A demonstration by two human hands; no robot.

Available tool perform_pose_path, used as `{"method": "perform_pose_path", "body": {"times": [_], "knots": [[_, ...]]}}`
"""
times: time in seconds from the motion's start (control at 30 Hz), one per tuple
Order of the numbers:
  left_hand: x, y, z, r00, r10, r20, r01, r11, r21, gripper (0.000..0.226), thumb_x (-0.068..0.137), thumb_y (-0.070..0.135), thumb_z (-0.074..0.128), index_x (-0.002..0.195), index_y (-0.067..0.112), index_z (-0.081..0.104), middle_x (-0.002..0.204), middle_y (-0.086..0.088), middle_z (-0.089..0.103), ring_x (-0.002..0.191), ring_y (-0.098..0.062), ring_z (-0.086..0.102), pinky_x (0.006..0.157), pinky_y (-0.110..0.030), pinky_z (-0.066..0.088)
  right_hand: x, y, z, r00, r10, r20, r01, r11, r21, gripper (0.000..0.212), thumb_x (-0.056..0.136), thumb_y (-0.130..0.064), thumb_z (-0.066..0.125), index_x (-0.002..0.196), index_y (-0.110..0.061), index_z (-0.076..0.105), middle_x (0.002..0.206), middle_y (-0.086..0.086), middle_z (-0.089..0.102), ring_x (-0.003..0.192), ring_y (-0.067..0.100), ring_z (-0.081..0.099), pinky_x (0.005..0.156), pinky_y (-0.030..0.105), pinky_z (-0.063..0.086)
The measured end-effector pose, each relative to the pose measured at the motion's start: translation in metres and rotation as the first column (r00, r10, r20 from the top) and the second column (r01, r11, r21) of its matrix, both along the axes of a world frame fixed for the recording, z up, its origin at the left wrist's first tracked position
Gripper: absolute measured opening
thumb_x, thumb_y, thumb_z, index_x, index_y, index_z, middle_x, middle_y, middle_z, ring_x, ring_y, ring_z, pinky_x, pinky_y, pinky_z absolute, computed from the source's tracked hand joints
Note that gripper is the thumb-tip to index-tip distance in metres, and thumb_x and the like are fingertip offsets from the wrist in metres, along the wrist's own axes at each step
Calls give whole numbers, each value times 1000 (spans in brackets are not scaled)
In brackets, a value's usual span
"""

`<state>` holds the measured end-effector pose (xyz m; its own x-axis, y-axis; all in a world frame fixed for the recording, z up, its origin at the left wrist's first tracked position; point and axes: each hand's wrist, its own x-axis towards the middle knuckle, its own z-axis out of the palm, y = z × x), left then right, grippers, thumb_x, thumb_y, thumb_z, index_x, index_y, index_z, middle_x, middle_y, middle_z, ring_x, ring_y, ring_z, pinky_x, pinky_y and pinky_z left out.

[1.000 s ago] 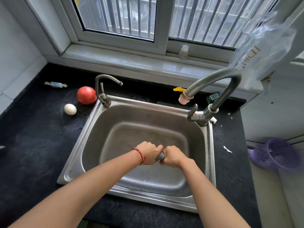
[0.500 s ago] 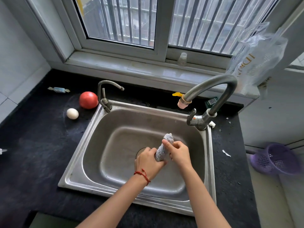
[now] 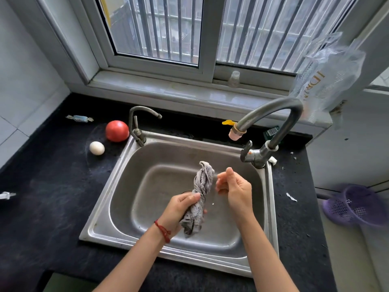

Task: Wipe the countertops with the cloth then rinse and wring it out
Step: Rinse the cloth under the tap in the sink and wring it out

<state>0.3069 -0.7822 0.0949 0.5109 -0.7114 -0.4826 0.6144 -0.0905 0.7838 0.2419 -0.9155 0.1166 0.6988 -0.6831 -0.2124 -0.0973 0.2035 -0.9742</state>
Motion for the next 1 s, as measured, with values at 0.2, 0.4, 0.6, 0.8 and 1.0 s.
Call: {"method": "perform_pose_path", "body": {"times": [0.2, 0.4, 0.6, 0.8, 1.0], "knots": [[-4, 3, 4, 903, -17, 429, -18, 997, 76, 14, 80, 6, 65, 94, 9, 67, 75, 1, 66, 68, -2, 61, 63, -14, 51, 5, 11, -2, 969, 33, -245, -88, 972, -217, 29, 70, -39, 75, 74, -19, 55, 66, -2, 61, 60, 11, 57, 57, 24, 46], [1, 9, 3, 980, 24, 197, -25, 1000, 4, 17, 84, 15, 55, 92, 6, 66, 67, -3, 72, 63, -17, 67, 57, -24, 55, 5, 13, 1, 996, 43, -83, -49, 996, -70, 11, 83, -14, 63, 73, -16, 63, 68, 2, 65, 58, 5, 60, 55, 15, 48], [10, 1, -1, 994, 106, 32, -103, 990, -98, 36, 78, 26, 50, 103, 3, 61, 84, -6, 69, 78, -16, 64, 67, -23, 53, 7, 24, 6, 997, 34, -66, -33, 999, 24, 19, 84, -2, 59, 73, -14, 68, 67, 3, 66, 65, 16, 61, 62, 25, 54], [17, -9, 10, 850, 418, 321, -443, 897, 5, 20, 83, 3, 60, 69, 16, 65, 51, 15, 68, 56, 1, 61, 55, -12, 51, 8, 33, 1, 994, 6, -108, -21, 989, -145, 25, 86, -3, 58, 69, -21, 66, 70, 2, 67, 70, 18, 62, 65, 37, 53], [46, 7, 10, 728, 565, 389, -636, 768, 75, 17, 86, 16, 59, 86, 1, 67, 62, 7, 62, 63, -6, 55, 63, -21, 51, 9, 27, -2, 969, -179, -171, 124, 948, -292, 13, 86, -5, 58, 80, -4, 70, 61, -7, 58, 58, 9, 50, 54, 15, 41]]}}
